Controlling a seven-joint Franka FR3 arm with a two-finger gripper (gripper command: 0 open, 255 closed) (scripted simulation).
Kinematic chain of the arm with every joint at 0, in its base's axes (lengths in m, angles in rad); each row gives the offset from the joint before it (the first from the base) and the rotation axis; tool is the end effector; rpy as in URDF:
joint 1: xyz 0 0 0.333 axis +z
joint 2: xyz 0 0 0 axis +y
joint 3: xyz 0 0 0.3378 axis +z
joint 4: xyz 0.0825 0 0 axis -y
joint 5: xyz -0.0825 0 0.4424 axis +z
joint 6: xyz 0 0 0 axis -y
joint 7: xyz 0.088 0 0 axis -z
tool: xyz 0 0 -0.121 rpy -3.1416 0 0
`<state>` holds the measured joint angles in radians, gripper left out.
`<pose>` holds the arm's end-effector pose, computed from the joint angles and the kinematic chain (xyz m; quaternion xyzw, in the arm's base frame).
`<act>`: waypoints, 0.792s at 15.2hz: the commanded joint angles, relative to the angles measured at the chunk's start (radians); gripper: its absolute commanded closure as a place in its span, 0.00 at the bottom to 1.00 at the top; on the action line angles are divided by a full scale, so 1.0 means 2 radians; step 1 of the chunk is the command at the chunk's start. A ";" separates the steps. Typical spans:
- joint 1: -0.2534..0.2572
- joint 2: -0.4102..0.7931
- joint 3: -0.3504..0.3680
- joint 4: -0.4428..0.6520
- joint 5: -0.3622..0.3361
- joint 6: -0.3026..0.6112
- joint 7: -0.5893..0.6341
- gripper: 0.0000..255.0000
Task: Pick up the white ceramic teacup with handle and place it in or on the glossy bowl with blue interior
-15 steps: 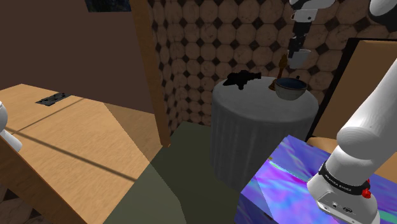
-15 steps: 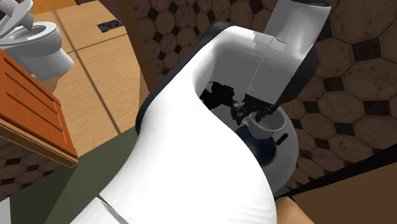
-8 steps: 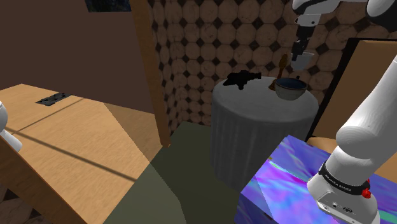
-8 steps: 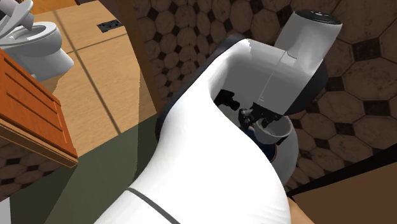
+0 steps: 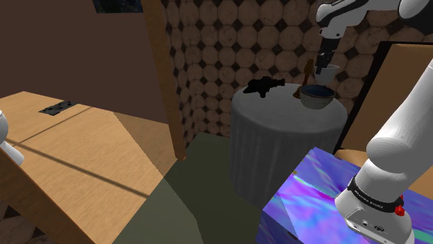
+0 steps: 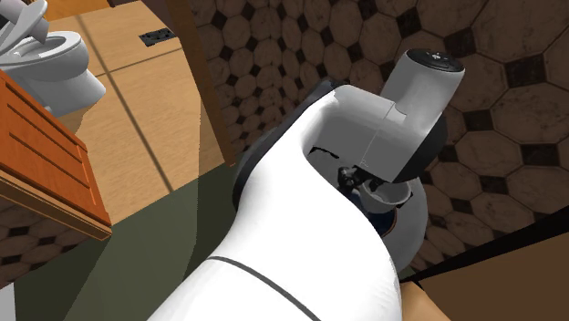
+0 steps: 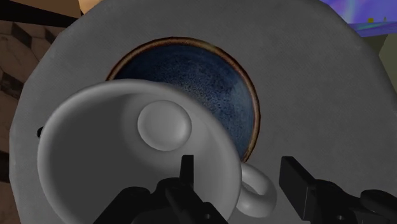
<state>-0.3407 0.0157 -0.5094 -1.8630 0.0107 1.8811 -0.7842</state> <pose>0.4124 -0.4661 0.4945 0.9994 -0.0345 0.0024 0.0007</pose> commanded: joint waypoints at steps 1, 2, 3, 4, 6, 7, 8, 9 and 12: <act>0.000 0.004 0.000 -0.011 0.002 0.015 -0.002 1.00; -0.001 0.005 0.000 -0.017 0.003 0.022 -0.002 1.00; -0.001 0.006 -0.001 -0.022 0.004 0.028 -0.003 1.00; -0.001 0.008 -0.001 -0.027 0.004 0.035 -0.003 1.00; -0.001 0.012 -0.001 -0.040 0.007 0.051 -0.005 1.00; -0.001 0.012 -0.001 -0.040 0.007 0.051 -0.005 1.00; -0.001 0.012 -0.001 -0.040 0.007 0.051 -0.005 1.00; -0.001 0.012 -0.001 -0.040 0.007 0.051 -0.005 1.00; -0.001 0.012 -0.001 -0.040 0.007 0.051 -0.005 1.00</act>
<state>-0.3431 0.0397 -0.5108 -1.9423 0.0240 1.9816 -0.7939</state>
